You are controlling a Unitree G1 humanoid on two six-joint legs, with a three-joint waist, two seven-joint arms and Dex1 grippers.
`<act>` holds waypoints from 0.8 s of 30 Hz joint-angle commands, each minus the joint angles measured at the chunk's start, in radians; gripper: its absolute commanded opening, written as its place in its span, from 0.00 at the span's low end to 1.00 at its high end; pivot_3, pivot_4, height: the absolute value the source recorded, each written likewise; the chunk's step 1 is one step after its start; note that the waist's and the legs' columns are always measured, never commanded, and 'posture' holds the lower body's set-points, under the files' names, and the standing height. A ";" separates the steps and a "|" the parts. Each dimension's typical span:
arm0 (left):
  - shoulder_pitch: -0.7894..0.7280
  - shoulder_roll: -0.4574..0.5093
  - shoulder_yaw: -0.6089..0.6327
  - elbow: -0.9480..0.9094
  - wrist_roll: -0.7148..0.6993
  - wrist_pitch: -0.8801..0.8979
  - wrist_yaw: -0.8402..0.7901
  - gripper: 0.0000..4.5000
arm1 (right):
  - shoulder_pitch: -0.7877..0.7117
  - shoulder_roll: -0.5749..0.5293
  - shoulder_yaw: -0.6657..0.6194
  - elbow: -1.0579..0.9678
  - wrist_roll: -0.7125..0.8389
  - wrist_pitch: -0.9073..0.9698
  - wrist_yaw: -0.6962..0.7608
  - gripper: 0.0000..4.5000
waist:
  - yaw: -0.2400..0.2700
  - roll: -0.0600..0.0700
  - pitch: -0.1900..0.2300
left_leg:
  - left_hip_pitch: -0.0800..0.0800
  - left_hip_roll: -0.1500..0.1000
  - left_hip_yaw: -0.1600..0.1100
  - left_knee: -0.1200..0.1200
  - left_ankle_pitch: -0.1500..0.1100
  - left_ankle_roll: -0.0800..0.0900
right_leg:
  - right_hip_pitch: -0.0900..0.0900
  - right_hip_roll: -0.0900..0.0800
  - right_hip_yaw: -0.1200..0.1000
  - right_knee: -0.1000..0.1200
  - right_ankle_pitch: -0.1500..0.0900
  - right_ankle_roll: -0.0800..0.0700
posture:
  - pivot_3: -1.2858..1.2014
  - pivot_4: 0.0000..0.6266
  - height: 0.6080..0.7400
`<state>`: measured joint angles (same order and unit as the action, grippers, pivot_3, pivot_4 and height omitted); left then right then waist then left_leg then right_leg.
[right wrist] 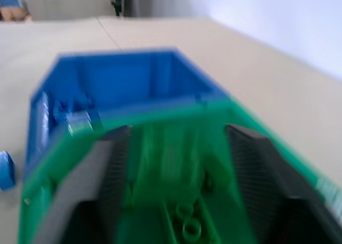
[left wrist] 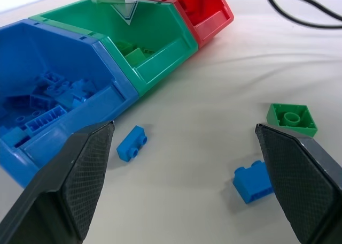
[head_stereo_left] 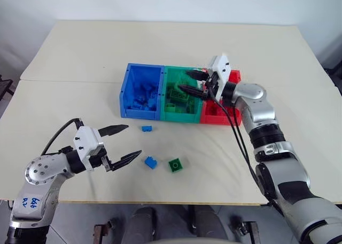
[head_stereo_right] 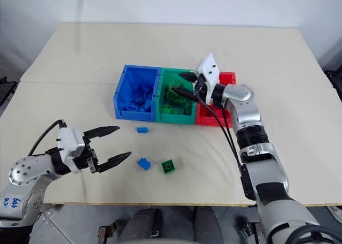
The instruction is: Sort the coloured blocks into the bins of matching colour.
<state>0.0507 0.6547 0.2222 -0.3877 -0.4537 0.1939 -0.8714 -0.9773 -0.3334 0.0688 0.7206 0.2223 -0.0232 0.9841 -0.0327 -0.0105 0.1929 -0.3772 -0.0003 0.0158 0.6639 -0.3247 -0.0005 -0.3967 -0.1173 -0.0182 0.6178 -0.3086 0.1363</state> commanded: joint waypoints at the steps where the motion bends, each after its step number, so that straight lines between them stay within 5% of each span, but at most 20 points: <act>1: -0.006 0.004 0.003 -0.036 -0.015 -0.008 -0.002 1.00 | -0.013 -0.029 -0.040 -0.077 0.034 0.014 0.040 0.93 | 0.000 0.000 0.000 | 0.000 0.000 0.000 0.000 0.000 0.000 | 0.000 0.000 0.000 0.000 0.000 0.000 | 0.52 0.24 1.00; 5: -0.025 0.010 -0.009 -0.024 -0.016 -0.012 -0.020 1.00 | 0.055 -0.087 -0.064 -0.196 0.075 0.063 0.101 0.99 | 0.006 0.000 0.000 | -0.001 0.000 -0.001 0.000 0.000 0.001 | -0.001 0.000 -0.003 -0.001 0.000 0.000 | 0.52 0.24 1.00; 13: -0.116 0.043 -0.073 0.074 -0.007 -0.025 -0.129 1.00 | 0.558 -0.377 -0.248 -0.646 0.273 0.102 0.361 0.99 | 0.030 0.002 0.001 | -0.002 0.000 0.000 0.001 -0.002 0.003 | 0.002 0.000 -0.005 -0.007 0.001 0.001 | 0.52 0.24 1.00; 19: -0.211 0.035 -0.143 0.149 0.002 -0.046 -0.210 1.00 | 0.877 -0.497 -0.408 -0.607 0.260 -0.031 0.444 0.99 | 0.031 0.002 0.001 | 0.000 0.000 0.003 0.002 -0.002 0.003 | 0.005 0.002 -0.004 -0.007 0.001 0.003 | 0.52 0.24 1.00; 24: -0.284 0.019 -0.192 0.221 0.025 -0.089 -0.254 1.00 | 0.956 -0.550 -0.466 -0.508 0.244 -0.078 0.451 0.99 | 0.024 0.002 0.001 | 0.008 0.002 0.012 0.002 -0.002 0.003 | 0.006 0.002 0.003 -0.007 0.002 0.004 | 0.52 0.24 1.00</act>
<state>-0.2252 0.6771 0.0334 -0.1737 -0.4383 0.1341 -1.1088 -0.0249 -0.8620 -0.3605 0.1983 0.4615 -0.0726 1.4297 -0.0084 -0.0088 0.1940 -0.3689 0.0021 0.0277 0.6658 -0.3263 0.0024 -0.3909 -0.1147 -0.0146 0.6113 -0.3064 0.1406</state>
